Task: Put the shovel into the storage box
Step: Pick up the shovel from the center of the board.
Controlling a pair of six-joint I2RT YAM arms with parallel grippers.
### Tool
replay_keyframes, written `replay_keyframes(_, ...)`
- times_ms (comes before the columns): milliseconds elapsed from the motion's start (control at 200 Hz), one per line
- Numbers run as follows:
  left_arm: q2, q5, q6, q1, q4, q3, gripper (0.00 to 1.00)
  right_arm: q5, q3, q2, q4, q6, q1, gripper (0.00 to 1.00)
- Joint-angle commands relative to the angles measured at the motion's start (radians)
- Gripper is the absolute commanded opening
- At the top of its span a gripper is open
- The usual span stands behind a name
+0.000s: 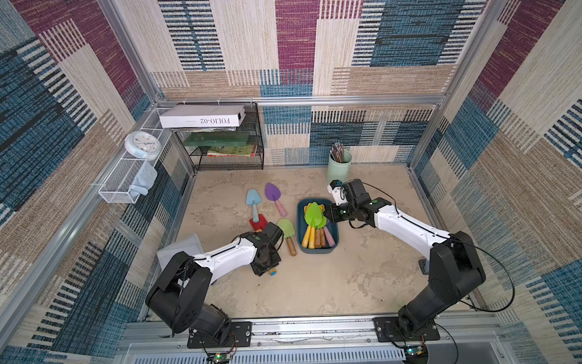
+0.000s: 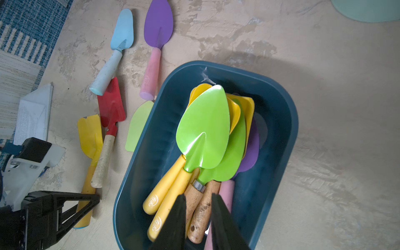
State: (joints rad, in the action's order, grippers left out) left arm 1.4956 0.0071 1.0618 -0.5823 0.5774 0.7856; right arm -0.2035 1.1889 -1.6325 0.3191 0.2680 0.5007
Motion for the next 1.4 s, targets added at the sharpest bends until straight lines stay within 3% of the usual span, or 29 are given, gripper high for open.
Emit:
replay_keyframes(0, -0.001, -0.002, 0.003, 0.001, 0.004, 0.002, 0.16, -0.01, 0.0, -0.003, -0.017, -0.009, 0.0, 0.24)
replay_keyframes(170, -0.015, -0.008, 0.003, 0.001, 0.028, 0.011, 0.0, -0.013, 0.002, 0.001, -0.017, -0.009, 0.0, 0.24)
replay_keyframes(516, -0.15, -0.044, -0.066, 0.001, 0.149, 0.053, 0.0, -0.075, 0.032, -0.023, -0.006, -0.015, -0.001, 0.24)
replay_keyframes(851, -0.275, 0.048, -0.296, -0.006, 0.166, 0.178, 0.0, -0.215, 0.02, -0.024, -0.085, 0.038, -0.001, 0.26)
replay_keyframes(1057, -0.193, 0.104, -0.396, -0.017, 0.15, 0.302, 0.0, -0.25, 0.008, 0.025, -0.128, 0.097, -0.001, 0.3)
replay_keyframes(1397, 0.05, 0.141, -0.409, -0.063, 0.148, 0.516, 0.0, -0.183, -0.003, 0.057, -0.206, 0.165, 0.041, 0.37)
